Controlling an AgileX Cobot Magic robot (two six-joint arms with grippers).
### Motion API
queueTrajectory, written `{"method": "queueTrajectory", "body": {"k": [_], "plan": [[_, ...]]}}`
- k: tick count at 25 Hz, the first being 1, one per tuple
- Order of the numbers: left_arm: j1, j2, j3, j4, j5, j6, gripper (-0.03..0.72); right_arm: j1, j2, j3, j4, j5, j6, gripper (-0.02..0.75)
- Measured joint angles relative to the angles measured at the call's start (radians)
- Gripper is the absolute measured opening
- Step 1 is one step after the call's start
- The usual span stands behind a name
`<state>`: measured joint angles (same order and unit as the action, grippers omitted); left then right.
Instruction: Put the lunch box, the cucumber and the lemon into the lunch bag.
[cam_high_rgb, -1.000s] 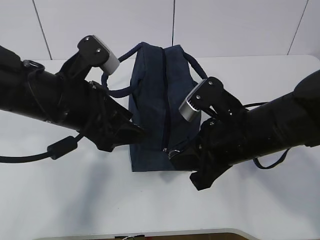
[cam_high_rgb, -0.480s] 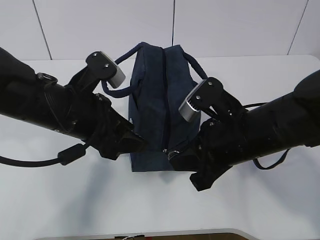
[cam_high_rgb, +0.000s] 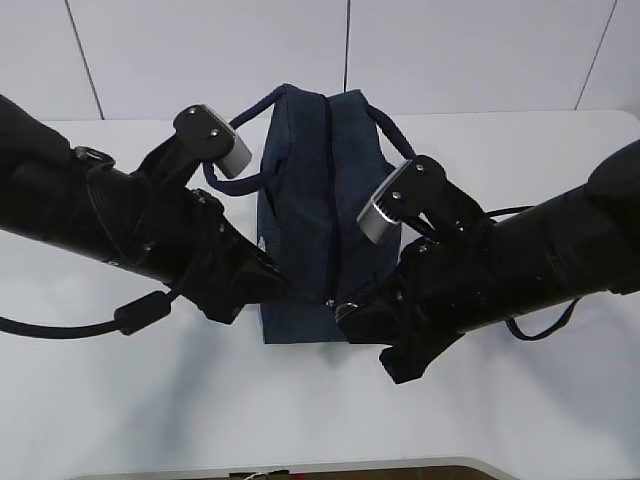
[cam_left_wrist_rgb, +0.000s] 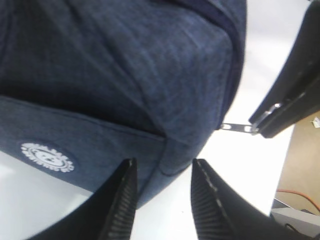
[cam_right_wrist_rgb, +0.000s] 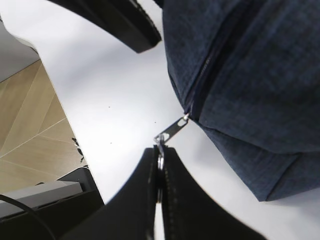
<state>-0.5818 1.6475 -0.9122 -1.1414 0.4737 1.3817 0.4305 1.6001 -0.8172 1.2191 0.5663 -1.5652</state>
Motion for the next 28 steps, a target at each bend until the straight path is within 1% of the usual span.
{"method": "queueTrajectory", "body": {"k": [3,6,11,13,19,21,23,24,28], "plan": [[0.000,0.000,0.000,-0.014,0.039,0.002,0.255,0.000,0.000,0.000,0.000,0.002,0.000,0.005],[0.000,0.000,0.000,-0.062,0.042,0.002,0.266,0.000,0.000,0.000,0.000,0.002,0.000,0.005],[0.000,0.000,-0.004,-0.097,0.018,0.002,0.344,0.000,0.000,0.000,0.000,0.002,0.000,0.005],[0.000,0.000,-0.004,-0.100,0.011,0.002,0.361,0.000,0.000,0.000,0.000,0.004,0.000,0.005],[0.000,0.000,-0.004,-0.123,-0.006,0.002,0.364,0.000,0.000,0.000,0.000,0.012,0.000,0.005],[0.000,0.000,-0.004,-0.123,-0.006,0.002,0.342,0.000,0.000,0.000,0.000,0.011,0.000,0.005],[0.000,0.000,-0.004,-0.125,-0.013,0.002,0.285,0.000,0.000,0.000,0.000,0.011,0.000,0.005],[0.000,0.000,-0.004,-0.125,-0.015,0.002,0.249,0.000,0.000,0.000,0.000,0.011,0.000,0.005],[0.000,0.000,-0.004,-0.127,-0.019,0.002,0.058,0.000,0.000,0.000,0.000,0.011,0.002,0.005]]}}
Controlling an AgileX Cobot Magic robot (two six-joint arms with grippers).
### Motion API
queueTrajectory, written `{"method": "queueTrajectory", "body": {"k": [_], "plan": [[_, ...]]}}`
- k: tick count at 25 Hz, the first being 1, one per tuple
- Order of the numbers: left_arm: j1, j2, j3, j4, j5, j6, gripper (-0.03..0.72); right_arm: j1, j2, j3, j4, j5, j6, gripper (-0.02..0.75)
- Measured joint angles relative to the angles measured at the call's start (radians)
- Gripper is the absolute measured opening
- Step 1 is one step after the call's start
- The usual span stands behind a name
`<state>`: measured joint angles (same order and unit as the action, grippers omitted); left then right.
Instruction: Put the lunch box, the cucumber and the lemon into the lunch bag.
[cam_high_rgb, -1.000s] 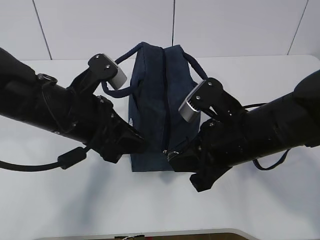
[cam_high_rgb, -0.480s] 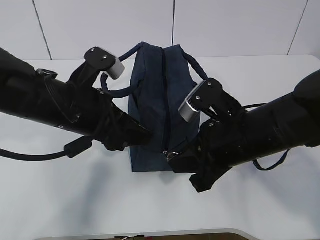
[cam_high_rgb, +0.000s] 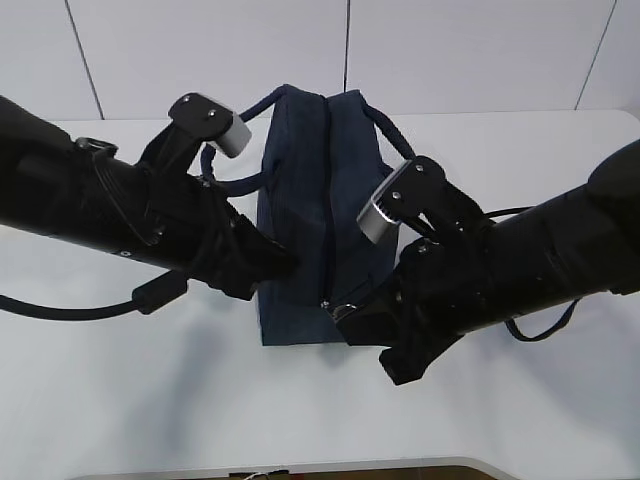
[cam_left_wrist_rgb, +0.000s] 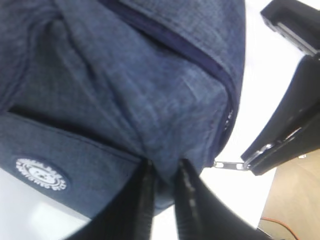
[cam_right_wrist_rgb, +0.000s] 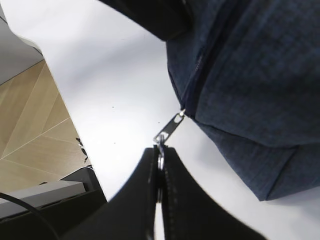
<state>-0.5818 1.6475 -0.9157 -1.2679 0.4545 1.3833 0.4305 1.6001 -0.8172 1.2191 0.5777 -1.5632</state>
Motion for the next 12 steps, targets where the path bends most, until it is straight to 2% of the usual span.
{"method": "queueTrajectory", "body": {"k": [1,3,12], "plan": [[-0.002,0.000,0.000,0.000,0.000,0.000,0.022,0.000,0.000,0.000,0.000,0.000,0.000,0.005],[-0.002,0.000,0.000,0.000,-0.002,0.000,-0.005,0.000,0.000,0.000,0.000,0.000,0.000,0.005],[-0.002,0.000,0.000,-0.004,-0.002,0.000,-0.012,0.000,-0.023,0.000,0.000,0.000,0.023,0.005]]}}
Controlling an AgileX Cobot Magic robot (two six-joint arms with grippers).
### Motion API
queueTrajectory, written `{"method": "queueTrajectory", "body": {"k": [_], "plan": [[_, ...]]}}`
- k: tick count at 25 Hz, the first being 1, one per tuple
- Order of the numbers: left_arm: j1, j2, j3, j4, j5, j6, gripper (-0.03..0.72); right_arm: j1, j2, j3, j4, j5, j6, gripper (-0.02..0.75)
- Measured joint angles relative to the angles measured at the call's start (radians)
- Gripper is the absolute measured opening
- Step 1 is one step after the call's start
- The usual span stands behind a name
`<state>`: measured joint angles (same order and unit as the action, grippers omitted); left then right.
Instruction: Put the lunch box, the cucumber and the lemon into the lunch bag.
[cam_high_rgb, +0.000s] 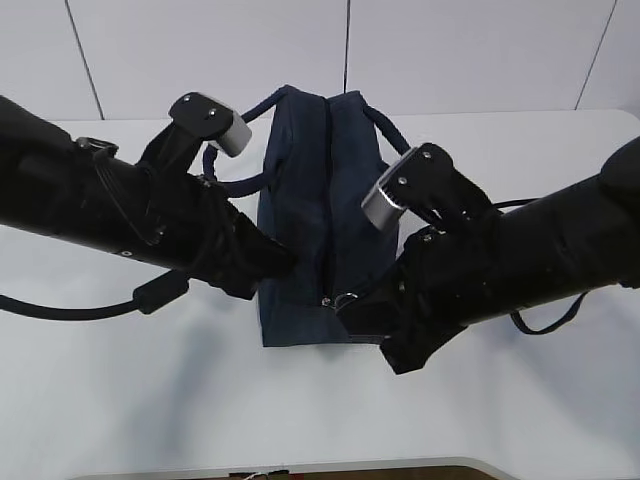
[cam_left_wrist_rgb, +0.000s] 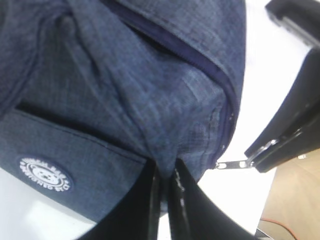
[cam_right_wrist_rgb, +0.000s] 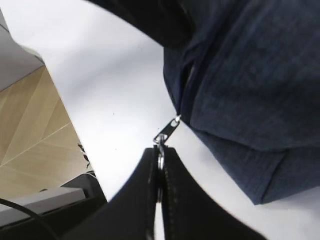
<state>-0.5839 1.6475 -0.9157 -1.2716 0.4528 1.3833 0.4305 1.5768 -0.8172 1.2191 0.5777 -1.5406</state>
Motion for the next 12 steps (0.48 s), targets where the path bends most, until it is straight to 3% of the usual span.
{"method": "queueTrajectory", "body": {"k": [12], "plan": [[0.000,0.000,0.000,-0.003,0.000,0.001,-0.013,0.000,-0.017,-0.035,-0.008,0.004,0.079,0.005]]}}
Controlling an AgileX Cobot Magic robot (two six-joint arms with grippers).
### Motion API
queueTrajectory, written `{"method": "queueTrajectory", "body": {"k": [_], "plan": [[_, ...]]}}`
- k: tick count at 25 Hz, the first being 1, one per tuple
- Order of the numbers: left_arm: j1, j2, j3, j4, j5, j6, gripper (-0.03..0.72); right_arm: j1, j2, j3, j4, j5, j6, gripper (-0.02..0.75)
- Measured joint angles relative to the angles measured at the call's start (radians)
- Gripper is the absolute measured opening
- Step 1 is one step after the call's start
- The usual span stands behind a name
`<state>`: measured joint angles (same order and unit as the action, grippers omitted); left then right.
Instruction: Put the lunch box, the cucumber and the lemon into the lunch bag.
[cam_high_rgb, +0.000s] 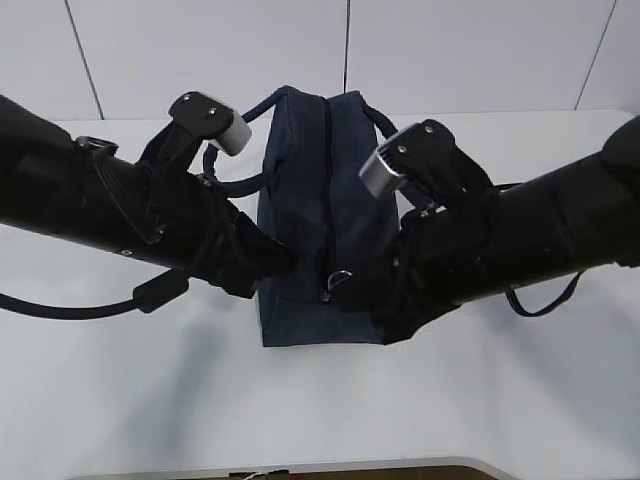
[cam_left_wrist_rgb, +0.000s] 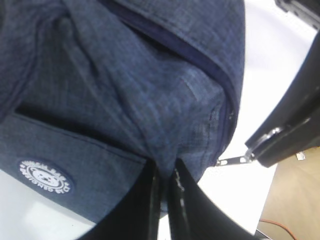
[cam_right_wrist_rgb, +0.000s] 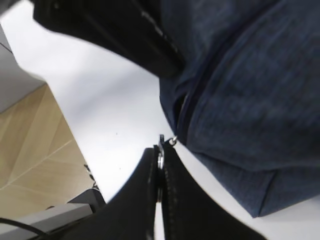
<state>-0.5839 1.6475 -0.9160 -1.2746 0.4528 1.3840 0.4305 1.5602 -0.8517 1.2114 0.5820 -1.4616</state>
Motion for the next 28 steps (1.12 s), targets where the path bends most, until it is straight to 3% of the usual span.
{"method": "queueTrajectory", "body": {"k": [10,24,28], "plan": [[0.000,0.000,0.000,0.000,0.000,0.002,-0.013,0.000,-0.002,-0.056,-0.082,0.013,0.220,0.005],[0.000,0.000,0.000,0.000,0.000,0.002,-0.014,0.000,-0.042,-0.131,-0.109,0.028,0.338,0.005],[0.000,0.000,-0.002,0.000,0.000,0.002,-0.014,0.000,-0.042,-0.171,-0.186,0.028,0.411,0.005]]}}
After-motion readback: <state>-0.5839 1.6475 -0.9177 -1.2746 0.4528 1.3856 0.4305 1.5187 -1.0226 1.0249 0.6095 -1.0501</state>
